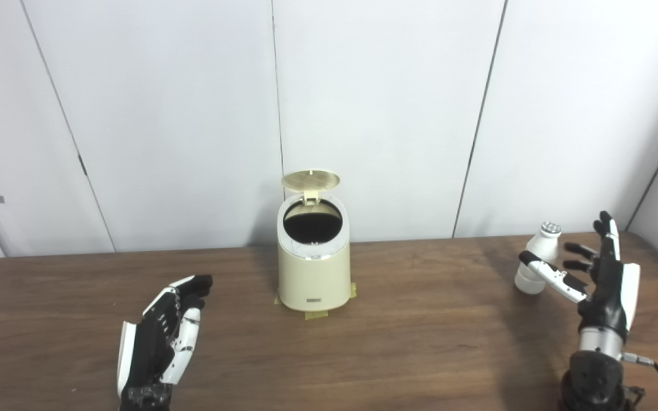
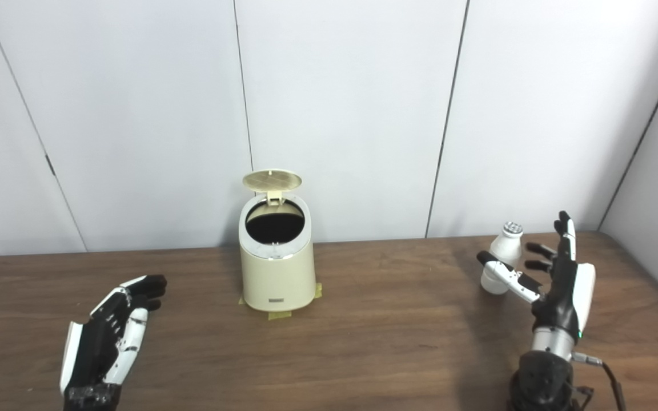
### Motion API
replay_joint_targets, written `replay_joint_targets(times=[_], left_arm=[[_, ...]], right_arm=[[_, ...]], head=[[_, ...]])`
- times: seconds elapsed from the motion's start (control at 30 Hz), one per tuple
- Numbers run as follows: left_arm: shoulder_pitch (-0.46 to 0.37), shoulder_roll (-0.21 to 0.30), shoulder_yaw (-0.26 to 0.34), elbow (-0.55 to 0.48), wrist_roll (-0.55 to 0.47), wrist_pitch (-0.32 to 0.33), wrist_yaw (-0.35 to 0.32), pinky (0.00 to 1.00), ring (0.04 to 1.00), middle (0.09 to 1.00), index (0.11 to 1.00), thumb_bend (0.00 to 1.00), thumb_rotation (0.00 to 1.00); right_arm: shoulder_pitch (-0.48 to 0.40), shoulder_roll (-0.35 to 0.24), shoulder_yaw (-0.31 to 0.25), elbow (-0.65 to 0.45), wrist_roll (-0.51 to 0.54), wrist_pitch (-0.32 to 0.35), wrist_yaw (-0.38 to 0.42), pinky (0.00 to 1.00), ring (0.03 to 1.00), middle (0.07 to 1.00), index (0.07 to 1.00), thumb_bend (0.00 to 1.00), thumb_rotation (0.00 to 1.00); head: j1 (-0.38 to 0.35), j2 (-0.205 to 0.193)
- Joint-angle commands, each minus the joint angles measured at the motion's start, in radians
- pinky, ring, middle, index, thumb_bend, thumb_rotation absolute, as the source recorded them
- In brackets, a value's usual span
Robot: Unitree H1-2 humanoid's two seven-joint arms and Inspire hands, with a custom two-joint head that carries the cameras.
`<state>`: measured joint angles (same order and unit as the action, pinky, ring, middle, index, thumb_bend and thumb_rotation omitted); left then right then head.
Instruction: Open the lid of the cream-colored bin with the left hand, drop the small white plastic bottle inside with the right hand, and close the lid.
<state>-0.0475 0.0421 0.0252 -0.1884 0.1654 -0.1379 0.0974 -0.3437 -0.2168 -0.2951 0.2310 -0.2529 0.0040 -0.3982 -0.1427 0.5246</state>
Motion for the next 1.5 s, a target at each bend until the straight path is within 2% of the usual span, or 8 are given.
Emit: replay_joint_targets(times=[0.0,0.17,0.33,0.7,1.17,1.3,1.43,1.47], left_arm=[[-0.039,0.004,-0.005,-0.014,-0.002,-0.029,-0.006,0.72,0.754,0.741,0.720,0.19,0.60],[-0.043,0.000,-0.005,-0.013,0.015,-0.031,0.003,0.71,0.748,0.737,0.714,0.19,0.61],[-0.043,0.000,-0.005,-0.013,0.008,-0.035,0.001,0.72,0.751,0.741,0.717,0.18,0.61],[-0.045,-0.007,-0.002,-0.033,-0.023,-0.036,-0.016,0.71,0.751,0.736,0.711,0.19,0.59],[-0.041,-0.010,-0.004,-0.047,-0.019,-0.031,-0.019,0.73,0.753,0.737,0.712,0.20,0.59],[-0.039,-0.012,-0.003,-0.051,-0.011,-0.030,-0.015,0.71,0.751,0.735,0.711,0.19,0.59],[-0.036,-0.015,-0.001,-0.060,-0.017,-0.025,-0.018,0.71,0.750,0.732,0.706,0.21,0.61],[-0.035,-0.014,-0.001,-0.062,-0.020,-0.025,-0.020,0.72,0.751,0.732,0.706,0.21,0.61]], right_arm=[[-0.058,-0.029,0.002,0.001,0.032,-0.009,0.024,0.74,0.853,0.926,0.954,0.87,0.33],[-0.078,-0.056,0.035,0.080,0.032,-0.041,0.034,0.76,0.866,0.919,0.941,0.97,0.42],[-0.094,-0.069,0.056,0.122,0.032,-0.023,0.038,0.88,0.963,0.975,0.968,0.90,0.38],[-0.151,-0.095,0.087,0.253,0.022,0.000,0.031,0.77,0.876,0.907,0.914,0.91,0.36],[-0.237,-0.131,0.105,0.478,0.054,-0.090,0.013,0.76,0.852,0.868,0.861,0.89,0.32],[-0.242,-0.127,0.107,0.484,0.054,-0.108,-0.021,0.70,0.773,0.796,0.805,0.83,0.25],[-0.246,-0.112,0.095,0.487,0.063,-0.148,-0.083,0.54,0.620,0.653,0.689,0.75,0.07],[-0.247,-0.109,0.095,0.493,0.059,-0.161,-0.102,0.49,0.573,0.608,0.572,0.61,0.10]], head=[[0.000,0.001],[0.003,0.000],[0.004,0.000],[0.005,0.000],[0.009,0.002],[0.009,0.002],[0.020,0.006],[0.019,0.007]])
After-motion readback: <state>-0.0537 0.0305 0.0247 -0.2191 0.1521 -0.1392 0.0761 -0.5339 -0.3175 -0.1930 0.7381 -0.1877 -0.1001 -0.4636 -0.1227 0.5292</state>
